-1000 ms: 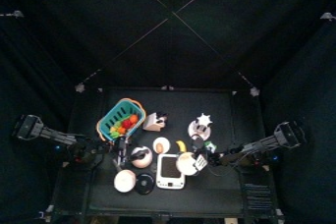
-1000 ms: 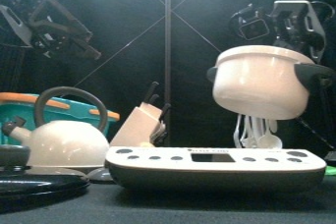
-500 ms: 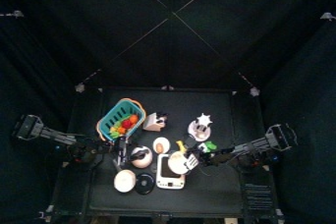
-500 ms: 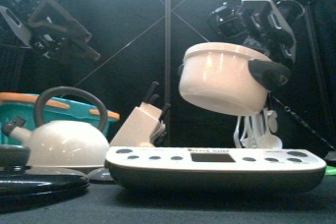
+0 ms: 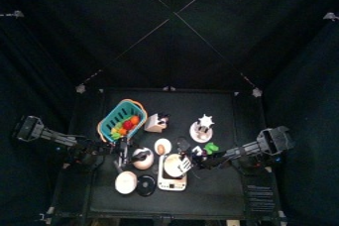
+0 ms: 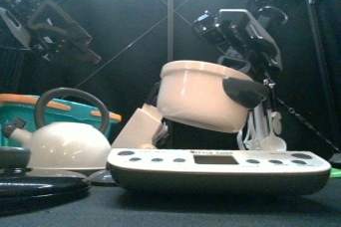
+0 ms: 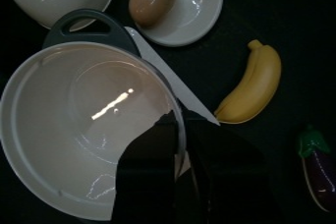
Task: Grab pot and place onto stove
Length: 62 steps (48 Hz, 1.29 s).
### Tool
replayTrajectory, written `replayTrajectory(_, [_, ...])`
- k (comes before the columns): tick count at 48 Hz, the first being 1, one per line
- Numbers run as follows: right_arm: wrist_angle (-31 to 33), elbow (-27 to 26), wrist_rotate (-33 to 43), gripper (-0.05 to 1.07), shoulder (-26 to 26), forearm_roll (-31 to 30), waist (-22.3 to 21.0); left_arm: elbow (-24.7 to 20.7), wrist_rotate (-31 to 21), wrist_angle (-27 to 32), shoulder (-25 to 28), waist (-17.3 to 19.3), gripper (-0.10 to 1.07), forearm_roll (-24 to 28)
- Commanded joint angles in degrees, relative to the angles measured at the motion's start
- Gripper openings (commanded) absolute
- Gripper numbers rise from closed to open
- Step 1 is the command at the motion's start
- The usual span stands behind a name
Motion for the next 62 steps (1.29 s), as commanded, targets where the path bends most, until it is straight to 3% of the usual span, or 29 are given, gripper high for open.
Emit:
replayTrajectory(1, [-0.35, -2.11, -0.09, 0.46, 0.09, 0.18, 0.09, -0.70, 0.00, -0.26, 0.00, 0.09, 0.89, 0.09])
replayTrajectory(21, [-0.62, -3.08, -0.88, 0.47, 2.20, 1.93, 1.14, -0.44, 0.00, -0.26, 0.00, 0.09, 0.89, -0.35])
replayTrajectory(41, [2.64, -6.86, -15.47, 0.54, 5.98, 10.99, -0.09, -0.18, -0.09, -0.26, 0.00, 0.09, 0.89, -0.44])
replayTrajectory(49, [5.62, -7.38, -16.44, 0.54, 5.45, 10.37, -0.79, 0.00, -0.09, -0.26, 0.00, 0.09, 0.89, -0.79])
replayTrajectory(62, [4.04, -8.70, -16.44, 0.54, 5.80, 8.79, -0.97, 0.09, -0.09, -0.26, 0.00, 0.09, 0.89, -1.23])
